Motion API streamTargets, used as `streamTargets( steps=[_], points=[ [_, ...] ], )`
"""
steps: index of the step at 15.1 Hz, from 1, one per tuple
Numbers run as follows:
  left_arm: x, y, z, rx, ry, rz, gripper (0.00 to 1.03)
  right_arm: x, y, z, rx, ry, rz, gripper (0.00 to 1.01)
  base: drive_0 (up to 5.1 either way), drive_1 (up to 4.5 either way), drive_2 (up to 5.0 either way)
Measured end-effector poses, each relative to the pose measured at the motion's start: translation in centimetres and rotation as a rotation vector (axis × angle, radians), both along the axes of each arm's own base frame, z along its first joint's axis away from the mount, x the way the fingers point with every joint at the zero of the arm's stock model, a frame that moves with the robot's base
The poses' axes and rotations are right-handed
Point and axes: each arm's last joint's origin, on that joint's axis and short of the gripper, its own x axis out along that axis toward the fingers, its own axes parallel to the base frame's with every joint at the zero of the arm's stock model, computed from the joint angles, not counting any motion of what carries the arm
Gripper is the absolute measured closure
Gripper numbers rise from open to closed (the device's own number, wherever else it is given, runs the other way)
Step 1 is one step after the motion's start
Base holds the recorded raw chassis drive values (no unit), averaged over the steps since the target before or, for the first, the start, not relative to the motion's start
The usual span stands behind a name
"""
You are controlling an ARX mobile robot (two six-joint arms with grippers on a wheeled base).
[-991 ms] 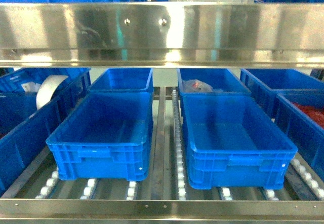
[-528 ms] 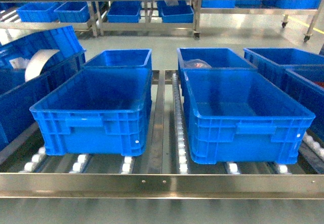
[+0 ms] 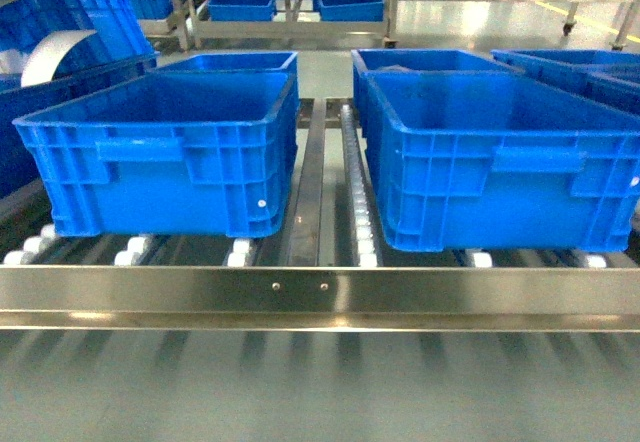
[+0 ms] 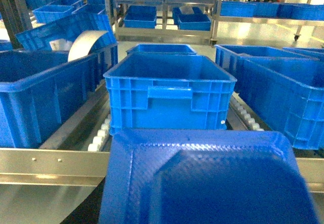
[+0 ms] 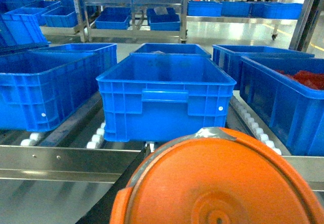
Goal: Sort blue parts and orange caps into right shelf containers
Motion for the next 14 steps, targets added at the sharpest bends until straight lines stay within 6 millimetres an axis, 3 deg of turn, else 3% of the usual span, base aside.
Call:
streamTargets(
  steps=[14],
  points=[
    [0.0,0.0,-0.01,0.0,0.001,0.0,0.61,0.0,0.0,0.0,0.0,0.0,0.0,0.59,0.0,0.0,0.0]
  ],
)
